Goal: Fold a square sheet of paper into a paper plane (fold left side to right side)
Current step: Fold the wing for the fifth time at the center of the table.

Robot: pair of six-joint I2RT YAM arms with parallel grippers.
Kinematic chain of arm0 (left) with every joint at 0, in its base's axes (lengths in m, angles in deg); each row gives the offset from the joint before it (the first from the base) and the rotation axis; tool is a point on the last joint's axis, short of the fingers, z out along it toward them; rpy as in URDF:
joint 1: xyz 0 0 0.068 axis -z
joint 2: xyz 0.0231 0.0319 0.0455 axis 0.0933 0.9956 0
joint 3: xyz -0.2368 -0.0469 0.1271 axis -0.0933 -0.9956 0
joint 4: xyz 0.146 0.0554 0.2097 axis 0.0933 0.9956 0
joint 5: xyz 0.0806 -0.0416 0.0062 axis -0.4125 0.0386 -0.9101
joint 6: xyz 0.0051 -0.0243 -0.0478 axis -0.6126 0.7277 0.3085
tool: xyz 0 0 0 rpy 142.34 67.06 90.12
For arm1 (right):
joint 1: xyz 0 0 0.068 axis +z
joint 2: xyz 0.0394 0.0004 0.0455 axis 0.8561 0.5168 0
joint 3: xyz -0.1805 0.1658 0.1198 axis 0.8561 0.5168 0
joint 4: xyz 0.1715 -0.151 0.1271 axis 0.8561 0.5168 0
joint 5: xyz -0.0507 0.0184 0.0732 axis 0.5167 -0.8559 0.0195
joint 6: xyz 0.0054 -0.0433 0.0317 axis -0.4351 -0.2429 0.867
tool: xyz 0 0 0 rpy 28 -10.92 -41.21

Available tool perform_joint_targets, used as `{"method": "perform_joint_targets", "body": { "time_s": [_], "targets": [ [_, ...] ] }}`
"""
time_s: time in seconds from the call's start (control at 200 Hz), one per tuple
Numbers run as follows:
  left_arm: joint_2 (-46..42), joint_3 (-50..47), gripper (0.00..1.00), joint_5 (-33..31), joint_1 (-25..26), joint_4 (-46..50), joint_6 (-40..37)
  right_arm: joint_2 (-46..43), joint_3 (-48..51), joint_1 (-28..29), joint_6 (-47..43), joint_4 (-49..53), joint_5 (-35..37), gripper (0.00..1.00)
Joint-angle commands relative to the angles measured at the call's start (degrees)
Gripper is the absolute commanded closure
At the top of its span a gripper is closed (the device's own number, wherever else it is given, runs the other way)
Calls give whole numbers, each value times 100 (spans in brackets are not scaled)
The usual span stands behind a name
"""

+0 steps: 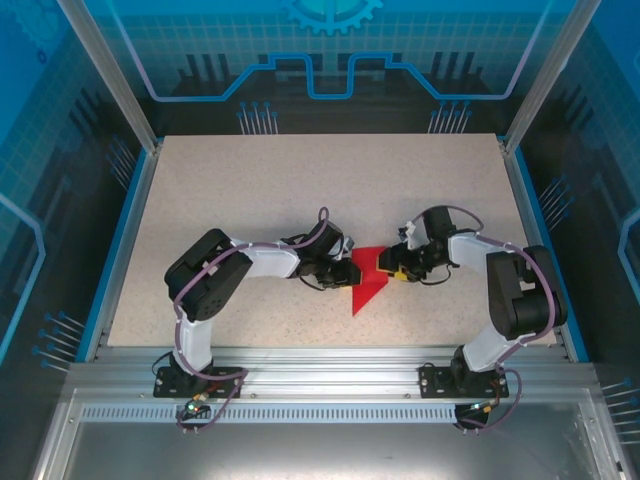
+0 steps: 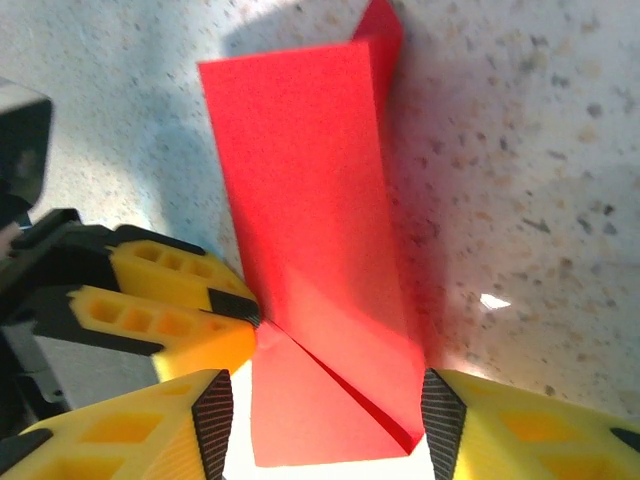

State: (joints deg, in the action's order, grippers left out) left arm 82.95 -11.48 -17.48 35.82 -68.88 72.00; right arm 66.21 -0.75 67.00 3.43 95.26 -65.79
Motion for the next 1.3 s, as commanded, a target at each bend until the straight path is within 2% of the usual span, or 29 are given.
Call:
{"method": "perform_joint_targets", "body": {
  "time_s": [0.0,0.175,0.39,0.685,0.82,0.925,1.0,1.195,1.296],
  "targets": [
    [122,35,76,-92,17,193,69,-148,182,-118,-82,214,88,41],
    [122,33,76,-100,19,181,80,-235,368,-223,-58,147,19,39],
    [121,35,76,-100,16,183,80,-154,593,-189,355,-407,-492,42],
    [131,35,77,-94,21,174,71,185,392,197,800,-670,-461,46],
    [133,60,77,-126,22,227,45,115,321,237,855,-633,-381,58],
    [139,83,77,-133,21,254,27,66,245,293,890,-599,-410,73],
    [148,109,77,-152,14,294,12,83,159,397,891,-490,-379,79],
    [127,190,76,-223,32,462,-74,65,-29,520,832,-131,-103,93],
    [-16,184,74,-283,32,532,-152,74,-105,562,720,178,162,94]
  ]
}}
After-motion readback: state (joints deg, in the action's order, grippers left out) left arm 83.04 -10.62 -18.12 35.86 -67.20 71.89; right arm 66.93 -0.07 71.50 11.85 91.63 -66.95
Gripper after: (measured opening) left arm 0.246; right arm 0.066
